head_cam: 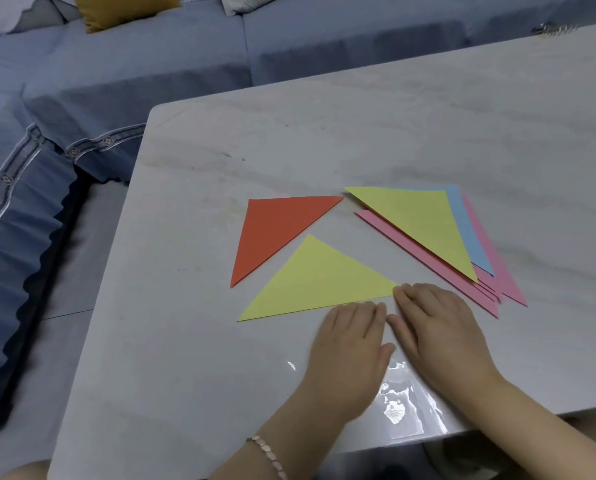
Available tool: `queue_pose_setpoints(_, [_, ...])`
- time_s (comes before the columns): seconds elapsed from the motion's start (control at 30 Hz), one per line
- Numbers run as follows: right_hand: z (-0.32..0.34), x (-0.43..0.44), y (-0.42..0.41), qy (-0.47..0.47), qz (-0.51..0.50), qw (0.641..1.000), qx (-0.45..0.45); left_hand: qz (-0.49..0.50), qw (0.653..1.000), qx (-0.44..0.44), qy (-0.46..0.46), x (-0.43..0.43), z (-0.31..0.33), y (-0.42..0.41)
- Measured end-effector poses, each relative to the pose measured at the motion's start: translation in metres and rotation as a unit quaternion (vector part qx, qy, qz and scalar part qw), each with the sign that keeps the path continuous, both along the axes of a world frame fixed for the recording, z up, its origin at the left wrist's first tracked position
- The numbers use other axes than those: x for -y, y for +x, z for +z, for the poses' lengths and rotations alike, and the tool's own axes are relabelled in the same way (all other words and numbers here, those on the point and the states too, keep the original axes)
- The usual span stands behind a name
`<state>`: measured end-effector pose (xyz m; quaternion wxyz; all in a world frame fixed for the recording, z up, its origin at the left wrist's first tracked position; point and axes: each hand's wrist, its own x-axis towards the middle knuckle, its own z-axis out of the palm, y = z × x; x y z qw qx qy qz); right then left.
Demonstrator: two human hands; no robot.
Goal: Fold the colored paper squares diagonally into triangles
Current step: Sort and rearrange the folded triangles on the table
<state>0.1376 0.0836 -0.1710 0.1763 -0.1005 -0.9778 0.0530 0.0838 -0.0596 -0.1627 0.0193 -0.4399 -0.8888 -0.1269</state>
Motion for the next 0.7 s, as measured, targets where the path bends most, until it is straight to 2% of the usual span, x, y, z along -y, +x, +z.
queue_pose_setpoints(0.3, [0.0, 0.002, 0.0, -0.016, -0.004, 1.0, 0.014, 0.037, 0.999, -0.023, -0.019, 0.003, -0.002, -0.01])
queue_pose_setpoints(0.5, [0.003, 0.002, 0.0, -0.022, -0.007, 1.0, 0.013, 0.053, 0.997, -0.054, 0.025, 0.047, -0.005, -0.024])
queue_pose_setpoints(0.7, [0.01, 0.004, -0.002, -0.041, -0.012, 0.999, 0.034, 0.08, 0.994, -0.071, 0.022, 0.093, -0.005, -0.03])
